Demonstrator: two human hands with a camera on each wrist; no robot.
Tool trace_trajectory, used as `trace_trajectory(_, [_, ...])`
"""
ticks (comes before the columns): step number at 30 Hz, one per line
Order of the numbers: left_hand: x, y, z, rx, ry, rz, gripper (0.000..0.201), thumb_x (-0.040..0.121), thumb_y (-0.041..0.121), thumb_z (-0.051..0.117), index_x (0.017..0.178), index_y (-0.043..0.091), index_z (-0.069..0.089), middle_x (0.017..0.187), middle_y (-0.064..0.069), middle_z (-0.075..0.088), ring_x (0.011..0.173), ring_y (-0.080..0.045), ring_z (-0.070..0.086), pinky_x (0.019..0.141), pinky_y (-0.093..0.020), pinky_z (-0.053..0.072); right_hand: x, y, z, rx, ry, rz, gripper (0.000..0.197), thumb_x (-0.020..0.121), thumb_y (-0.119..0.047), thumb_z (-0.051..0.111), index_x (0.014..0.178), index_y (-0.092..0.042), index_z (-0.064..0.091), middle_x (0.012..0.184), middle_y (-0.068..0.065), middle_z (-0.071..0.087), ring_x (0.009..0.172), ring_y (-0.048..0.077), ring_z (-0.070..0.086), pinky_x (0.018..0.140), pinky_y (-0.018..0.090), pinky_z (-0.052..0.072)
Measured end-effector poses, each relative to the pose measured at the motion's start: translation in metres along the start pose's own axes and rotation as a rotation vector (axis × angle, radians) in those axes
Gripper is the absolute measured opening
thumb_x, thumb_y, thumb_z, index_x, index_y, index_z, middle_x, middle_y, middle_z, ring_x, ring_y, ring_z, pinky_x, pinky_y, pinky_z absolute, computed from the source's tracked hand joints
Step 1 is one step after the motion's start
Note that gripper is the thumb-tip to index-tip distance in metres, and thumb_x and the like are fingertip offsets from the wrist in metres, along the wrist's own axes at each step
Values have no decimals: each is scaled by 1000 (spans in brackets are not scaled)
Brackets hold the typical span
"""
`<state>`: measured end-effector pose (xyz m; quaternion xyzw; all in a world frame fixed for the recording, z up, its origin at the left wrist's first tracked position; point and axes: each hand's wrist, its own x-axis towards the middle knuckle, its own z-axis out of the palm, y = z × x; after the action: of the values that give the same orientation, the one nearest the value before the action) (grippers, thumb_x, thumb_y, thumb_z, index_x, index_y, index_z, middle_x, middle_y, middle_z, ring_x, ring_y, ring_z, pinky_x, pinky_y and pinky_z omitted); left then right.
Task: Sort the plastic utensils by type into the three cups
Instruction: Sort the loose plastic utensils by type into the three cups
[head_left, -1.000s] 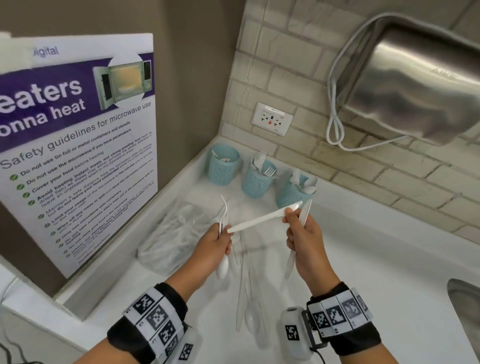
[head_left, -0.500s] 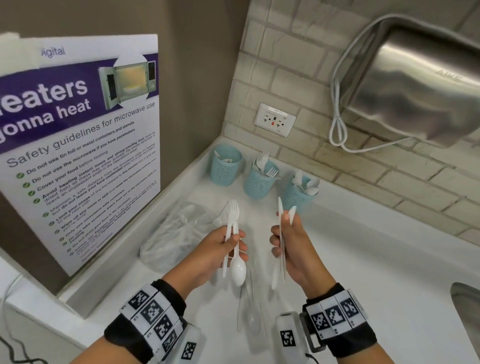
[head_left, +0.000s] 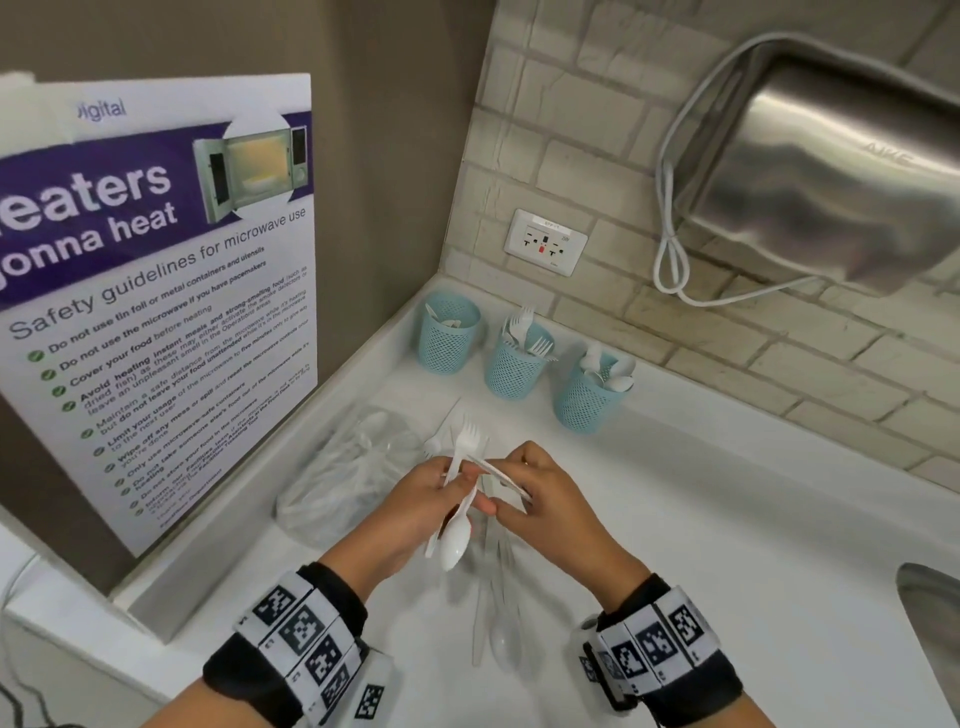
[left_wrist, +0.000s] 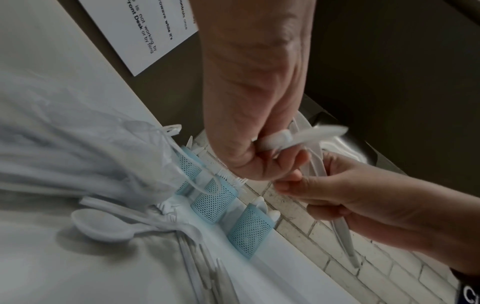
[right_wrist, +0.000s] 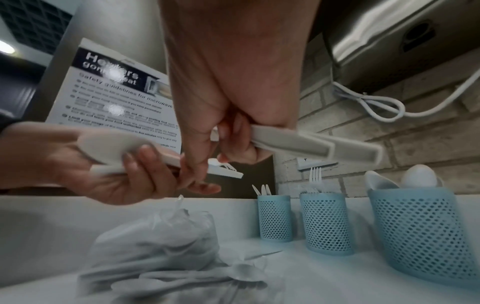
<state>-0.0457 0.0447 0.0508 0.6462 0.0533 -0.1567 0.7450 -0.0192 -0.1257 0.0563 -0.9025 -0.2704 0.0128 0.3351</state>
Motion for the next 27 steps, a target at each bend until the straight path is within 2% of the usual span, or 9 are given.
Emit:
trace_trajectory(3, [0,2,1,-44,-75,-2,24,99,28,46,107,9,57,71,-7,68,49,-9,52,49,-19,42,2,1,2,-49,56,9,25,80,-23,70,104,-32,70,93,-10,48,75,5,51,65,23,44])
trace_trajectory(6, [-1,4,4,-25,-104,33,21,101,20,41,93,4,53,65,-3,63,50,-8,47,47,-19,37,4,7,6,-77,133,29,7,84,-24,69,86,-18,72,93,-11,52,72,7,55,65,26,45])
trace_trajectory(8, [-1,6,3,-37,-63,39,22,102,17,36,92,4,51,63,-1,62,50,-8,47,47,-19,38,4,8,7,5,169,113,15,86,-27,70,79,-13,71,83,-11,55,70,5,56,64,19,42])
trace_trajectory(11, [3,3,0,-28,17,51,24,102,23,38,104,12,59,66,1,57,52,-7,46,49,-19,38,1,0,3,255,198,290,17,86,-28,70,71,-19,70,63,-11,62,59,-1,54,60,11,38])
trace_trajectory(15, [3,-1,4,-30,14,104,23,99,24,46,97,11,65,71,0,51,50,-4,40,47,-14,36,-3,-9,4,501,149,383,24,87,-35,66,73,-19,75,74,3,73,69,8,64,68,14,46])
trace_trajectory(18, [0,4,9,-33,-20,137,25,99,23,47,88,6,62,63,-4,61,42,-2,50,46,-11,40,-5,-15,9,462,76,380,35,89,-37,63,59,-19,68,70,5,72,66,10,63,65,10,44])
trace_trajectory(22, [1,5,8,-3,19,124,23,98,20,49,84,7,62,43,13,53,37,1,48,46,-11,39,-5,-16,8,389,39,357,35,88,-35,66,57,-20,61,59,-6,60,56,3,51,59,10,38])
trace_trajectory(25, [3,4,5,52,-31,123,30,97,33,49,95,8,66,64,4,65,52,-1,56,60,-21,46,-3,-16,2,414,19,340,30,88,-31,67,60,-21,63,61,-7,61,58,3,54,62,10,40])
trace_trajectory(27, [4,4,4,74,-75,126,34,96,38,49,97,8,65,74,-3,68,62,-6,61,64,-23,48,-2,-16,-1,404,-1,324,26,88,-29,67,62,-25,65,61,-7,63,60,2,57,64,10,42])
